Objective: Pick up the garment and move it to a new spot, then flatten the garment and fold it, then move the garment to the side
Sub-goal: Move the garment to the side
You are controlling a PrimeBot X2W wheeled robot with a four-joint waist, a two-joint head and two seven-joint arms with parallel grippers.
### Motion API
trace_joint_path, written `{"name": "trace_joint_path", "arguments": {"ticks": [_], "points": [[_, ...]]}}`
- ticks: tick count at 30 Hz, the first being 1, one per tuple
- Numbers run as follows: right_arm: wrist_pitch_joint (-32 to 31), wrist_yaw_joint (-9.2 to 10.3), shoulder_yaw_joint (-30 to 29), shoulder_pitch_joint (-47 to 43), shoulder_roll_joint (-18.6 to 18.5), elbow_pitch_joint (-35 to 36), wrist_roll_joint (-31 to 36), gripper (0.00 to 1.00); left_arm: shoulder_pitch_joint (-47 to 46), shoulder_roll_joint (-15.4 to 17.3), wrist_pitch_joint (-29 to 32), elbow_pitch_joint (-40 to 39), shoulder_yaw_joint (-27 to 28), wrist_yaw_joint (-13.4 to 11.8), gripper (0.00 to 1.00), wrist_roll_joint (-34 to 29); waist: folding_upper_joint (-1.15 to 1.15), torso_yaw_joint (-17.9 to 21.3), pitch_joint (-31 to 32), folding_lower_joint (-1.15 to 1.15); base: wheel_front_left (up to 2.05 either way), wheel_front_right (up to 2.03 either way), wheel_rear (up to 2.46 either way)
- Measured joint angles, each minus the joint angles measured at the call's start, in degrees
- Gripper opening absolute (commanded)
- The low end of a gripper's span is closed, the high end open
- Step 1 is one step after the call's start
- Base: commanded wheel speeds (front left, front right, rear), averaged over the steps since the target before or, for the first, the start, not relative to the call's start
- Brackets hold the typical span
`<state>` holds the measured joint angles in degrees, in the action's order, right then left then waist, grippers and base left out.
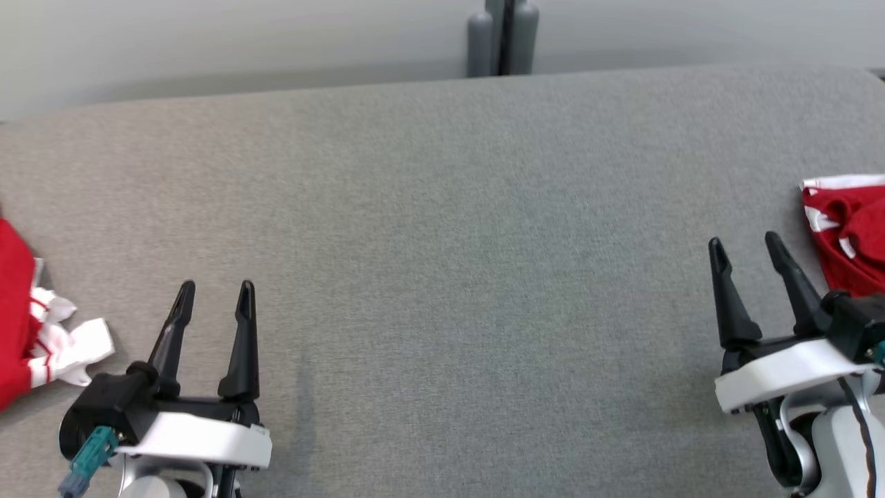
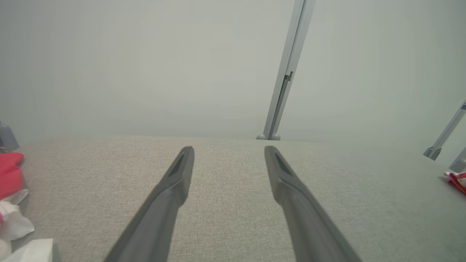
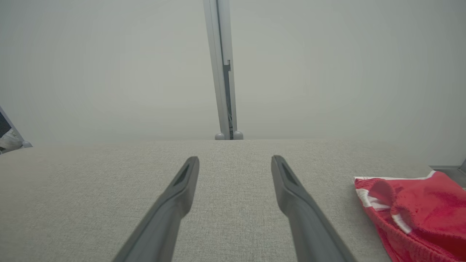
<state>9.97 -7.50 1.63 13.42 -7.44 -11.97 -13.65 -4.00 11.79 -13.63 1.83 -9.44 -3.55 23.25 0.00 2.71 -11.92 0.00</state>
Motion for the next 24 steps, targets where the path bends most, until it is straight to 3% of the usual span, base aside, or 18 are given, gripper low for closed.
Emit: {"name": "trace_joint_path", "arguments": {"ticks": [16, 24], "points": [[-4.1, 0.0, -1.23, -11.74, 0.51, 3.97, 1.58, 1.0, 9.55, 0.98, -0.19, 1.55, -0.37, -0.42, 1.0, 0.74, 0.0, -2.84, 11.66, 0.0, 0.0, 0.0, 0.0], [-5.52, 0.0, -3.33, -16.27, 1.59, 8.38, 2.35, 1.0, 11.79, 1.57, 0.59, 0.15, -0.7, -1.14, 1.0, 0.67, 0.0, -2.93, 13.5, 0.0, 0.0, 0.0, 0.0]]}}
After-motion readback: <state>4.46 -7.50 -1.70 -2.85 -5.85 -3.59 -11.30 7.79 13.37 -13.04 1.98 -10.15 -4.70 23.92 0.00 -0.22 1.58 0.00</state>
